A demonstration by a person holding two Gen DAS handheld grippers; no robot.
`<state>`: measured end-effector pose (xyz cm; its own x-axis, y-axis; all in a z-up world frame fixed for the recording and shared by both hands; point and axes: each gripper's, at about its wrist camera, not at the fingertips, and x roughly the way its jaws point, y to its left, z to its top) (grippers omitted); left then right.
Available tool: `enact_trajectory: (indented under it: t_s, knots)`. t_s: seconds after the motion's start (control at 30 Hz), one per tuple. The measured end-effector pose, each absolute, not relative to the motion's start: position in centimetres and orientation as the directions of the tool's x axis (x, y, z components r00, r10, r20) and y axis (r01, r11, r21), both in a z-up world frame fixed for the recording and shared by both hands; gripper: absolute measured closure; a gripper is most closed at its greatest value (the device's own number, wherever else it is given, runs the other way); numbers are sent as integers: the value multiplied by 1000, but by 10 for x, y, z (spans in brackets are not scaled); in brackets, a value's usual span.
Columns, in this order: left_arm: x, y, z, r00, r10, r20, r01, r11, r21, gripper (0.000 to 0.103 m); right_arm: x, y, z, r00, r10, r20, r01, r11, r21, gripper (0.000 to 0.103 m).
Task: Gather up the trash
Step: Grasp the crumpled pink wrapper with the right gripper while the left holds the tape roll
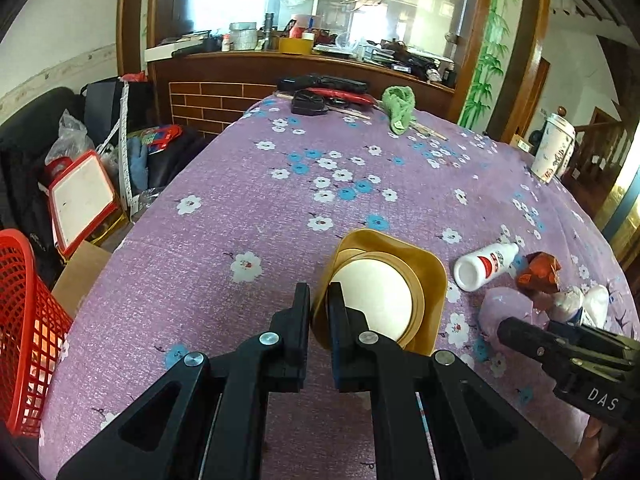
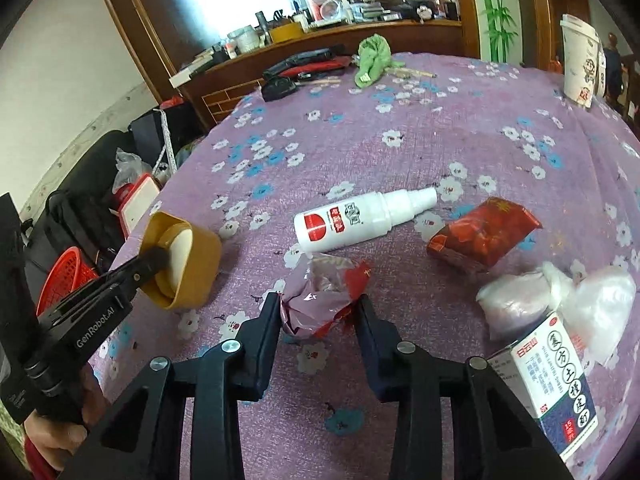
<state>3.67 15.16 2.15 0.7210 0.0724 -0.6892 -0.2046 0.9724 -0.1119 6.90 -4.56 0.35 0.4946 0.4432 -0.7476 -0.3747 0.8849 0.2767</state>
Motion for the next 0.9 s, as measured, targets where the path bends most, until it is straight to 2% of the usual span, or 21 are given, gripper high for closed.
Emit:
enact_trajectory:
  t_s: [0.33,0.9]
  knots:
    - [36,148,23,723,90,-685,-204,975,-88,95,62,-52,12,542,475,-693,-395,872,289,66]
    - [30,148,25,735,84,-673,-190,978,-85,95,56,-50,17,552,489,-675,-414,864,288,66]
